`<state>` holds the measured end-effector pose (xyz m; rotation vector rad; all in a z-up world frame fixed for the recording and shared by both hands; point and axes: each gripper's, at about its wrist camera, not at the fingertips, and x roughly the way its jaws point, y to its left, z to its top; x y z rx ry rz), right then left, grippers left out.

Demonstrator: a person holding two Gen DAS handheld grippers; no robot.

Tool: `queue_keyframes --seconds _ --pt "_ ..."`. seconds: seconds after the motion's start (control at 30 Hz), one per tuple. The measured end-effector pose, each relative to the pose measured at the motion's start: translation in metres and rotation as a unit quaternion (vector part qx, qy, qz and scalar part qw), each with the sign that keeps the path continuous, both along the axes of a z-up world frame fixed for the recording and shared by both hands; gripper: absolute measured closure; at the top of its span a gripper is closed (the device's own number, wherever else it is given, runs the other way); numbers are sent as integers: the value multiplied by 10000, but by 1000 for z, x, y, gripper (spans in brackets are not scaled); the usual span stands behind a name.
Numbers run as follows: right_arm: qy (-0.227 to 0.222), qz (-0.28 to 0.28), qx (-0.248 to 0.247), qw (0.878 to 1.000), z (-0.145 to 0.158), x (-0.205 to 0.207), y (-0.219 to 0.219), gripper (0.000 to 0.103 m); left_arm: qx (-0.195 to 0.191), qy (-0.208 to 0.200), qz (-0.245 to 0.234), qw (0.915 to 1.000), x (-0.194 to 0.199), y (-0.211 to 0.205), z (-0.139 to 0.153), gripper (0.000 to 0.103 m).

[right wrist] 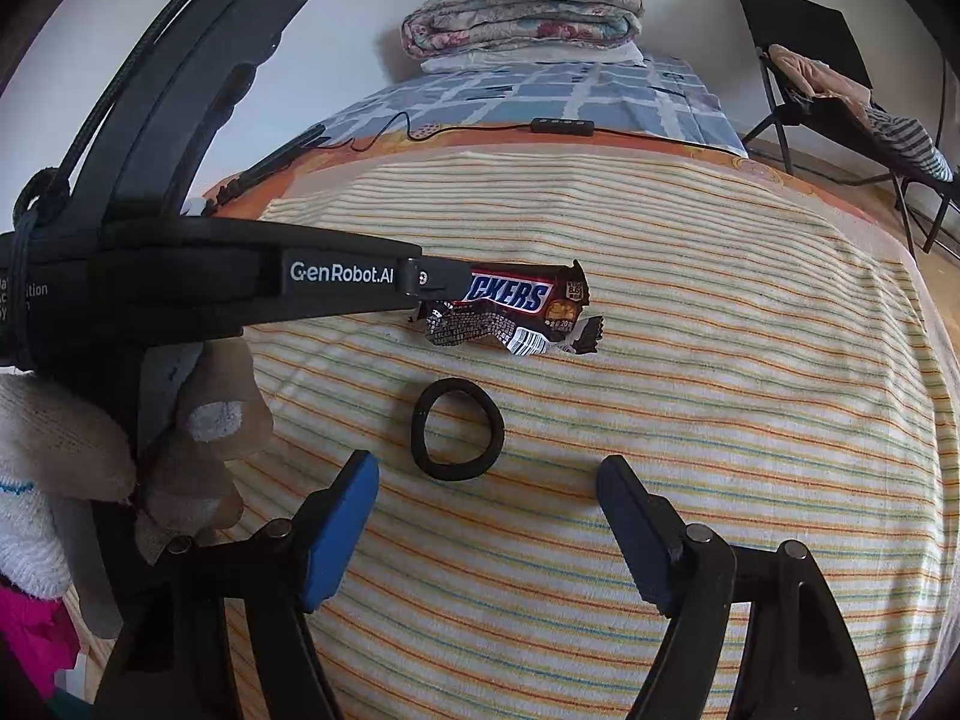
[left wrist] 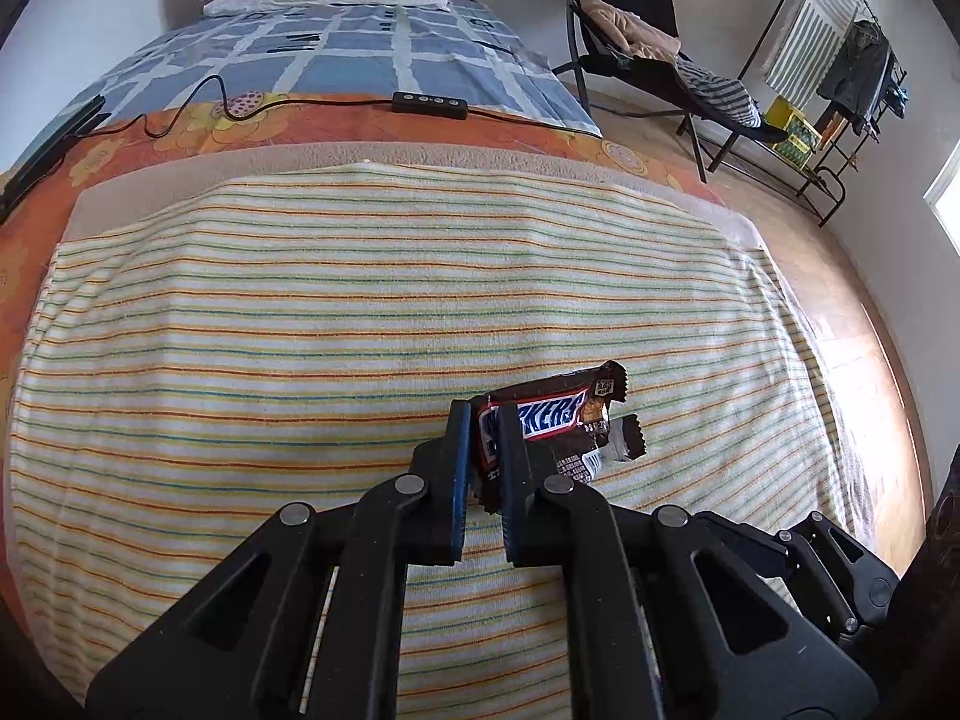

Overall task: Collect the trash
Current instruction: 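Grasp the Snickers wrapper with the left tool while the right tool grasps the black hair tie, then carry the Snickers wrapper and hair tie over the blue basket with both tools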

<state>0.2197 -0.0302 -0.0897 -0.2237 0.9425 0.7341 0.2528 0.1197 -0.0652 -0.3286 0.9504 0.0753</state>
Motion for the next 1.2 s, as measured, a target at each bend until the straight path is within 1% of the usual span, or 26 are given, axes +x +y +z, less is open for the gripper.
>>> queue_keyframes --seconds 0.1,0.2,0.27,0.3,0.33,0.37,0.4,0.47,0.5,0.57,0.67,0.9,1.2 --pt "-87 -55 -45 9999 0 4 6 25 42 -11 84 10000 -5 9 2 97" --pt "-202 -91 -178 9996 -1 5 12 33 84 -16 167 9998 -11 16 4 97" --pt "-308 -85 -310 9990 -2 5 15 42 126 -24 205 9997 -16 20 5 97" --pt "-348 -69 -337 9988 -2 3 16 45 152 -28 231 9996 -18 22 6 97" --pt "-374 -46 -338 9987 -2 3 17 53 161 -33 249 9996 -20 23 7 97" --pt "-400 -32 -347 9986 -1 2 17 63 162 -37 261 9995 -22 24 8 97" --pt "-416 -19 -334 9986 0 1 17 67 165 -41 270 9995 -24 25 9 97" --pt "-383 17 -262 9989 2 0 17 82 196 -67 274 9994 -30 25 13 97" --pt "-375 12 -262 9990 2 0 16 83 228 -80 263 9994 -33 25 15 97" --pt "-357 -5 -245 9991 5 -2 15 89 317 -100 241 9992 -38 23 21 97" --pt "-341 -73 -183 9992 9 -4 8 92 384 -130 233 9989 -47 21 29 97" --pt "-225 -245 70 9994 27 -14 -14 93 418 -227 208 9987 -81 14 51 97" --pt "-358 -218 137 9990 60 -51 -38 93 449 -405 161 9980 -139 -4 83 97"
